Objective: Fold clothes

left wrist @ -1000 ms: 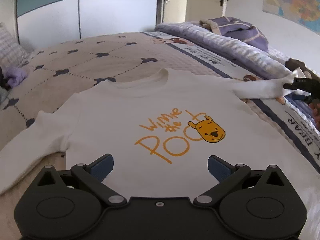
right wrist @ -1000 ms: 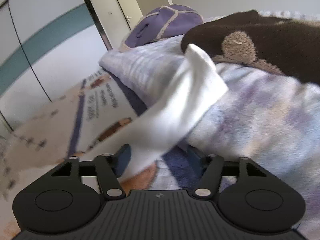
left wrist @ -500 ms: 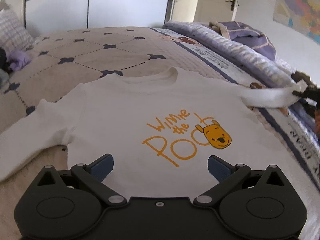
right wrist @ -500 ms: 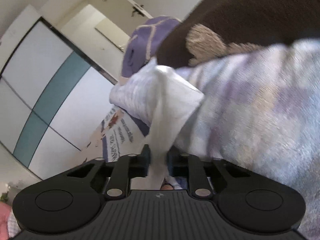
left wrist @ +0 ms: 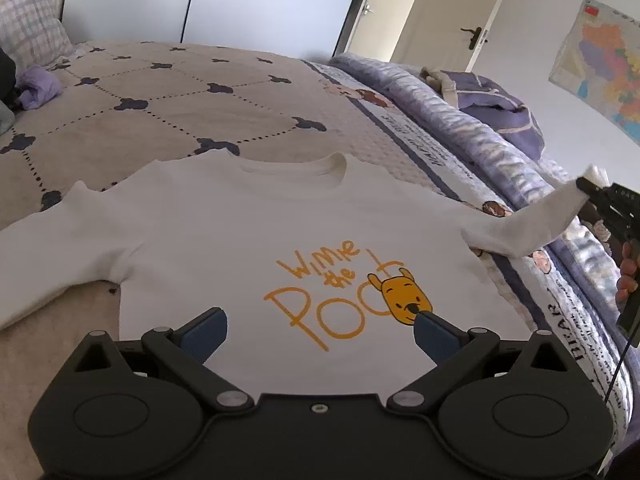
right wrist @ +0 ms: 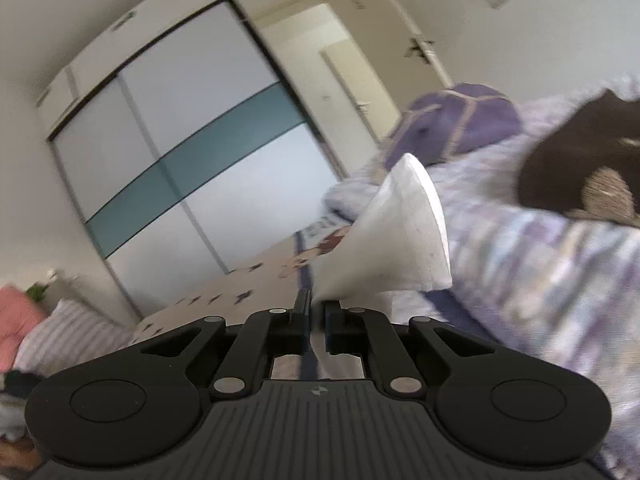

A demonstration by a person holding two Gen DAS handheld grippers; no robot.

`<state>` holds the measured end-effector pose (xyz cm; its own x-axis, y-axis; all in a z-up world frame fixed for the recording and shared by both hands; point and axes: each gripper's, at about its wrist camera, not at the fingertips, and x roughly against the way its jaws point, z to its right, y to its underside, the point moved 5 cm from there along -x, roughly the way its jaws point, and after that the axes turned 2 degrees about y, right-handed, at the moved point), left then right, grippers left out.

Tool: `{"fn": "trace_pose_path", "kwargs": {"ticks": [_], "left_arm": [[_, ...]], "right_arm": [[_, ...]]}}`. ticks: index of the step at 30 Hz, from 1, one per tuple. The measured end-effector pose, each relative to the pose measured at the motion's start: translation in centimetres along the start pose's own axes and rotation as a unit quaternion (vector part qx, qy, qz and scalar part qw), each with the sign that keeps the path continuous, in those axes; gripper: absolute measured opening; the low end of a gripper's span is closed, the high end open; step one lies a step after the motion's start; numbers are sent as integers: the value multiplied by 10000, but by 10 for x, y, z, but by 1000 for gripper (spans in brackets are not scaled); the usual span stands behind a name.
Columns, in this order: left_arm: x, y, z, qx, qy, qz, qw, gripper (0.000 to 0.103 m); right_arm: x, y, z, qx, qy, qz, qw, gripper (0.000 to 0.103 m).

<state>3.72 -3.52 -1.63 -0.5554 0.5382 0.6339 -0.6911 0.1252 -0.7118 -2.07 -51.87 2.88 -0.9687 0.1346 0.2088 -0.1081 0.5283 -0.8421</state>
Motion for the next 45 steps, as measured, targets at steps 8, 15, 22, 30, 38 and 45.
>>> {"fn": "trace_pose_path", "kwargs": {"ticks": [8,15,22,30,38,45], "left_arm": [[2,-1,3,134,291,33,9995,98],[1,2,-1,520,644,-40,9966,97],[-3,7,-4,931,1023,-144,9903,93],[-11,15,-17,1633,1375,-180,9768,84],[-20,23,-34,2415,1688,-182,9554,72],[-20,27,-42,2902,1751,-282,9404,71]], "right_arm": [[0,20,-80,1162,-753,-222,9901,9],[-4,67,-144,2164,-1334,-766,9641,9],[-1,124,-178,2709,-1635,-1560,9357,9],[14,196,-207,4047,-1951,-2200,8659,9],[43,230,-221,5142,-2118,-2194,8016,11],[67,233,-222,5404,-2237,-2037,7852,47]]}}
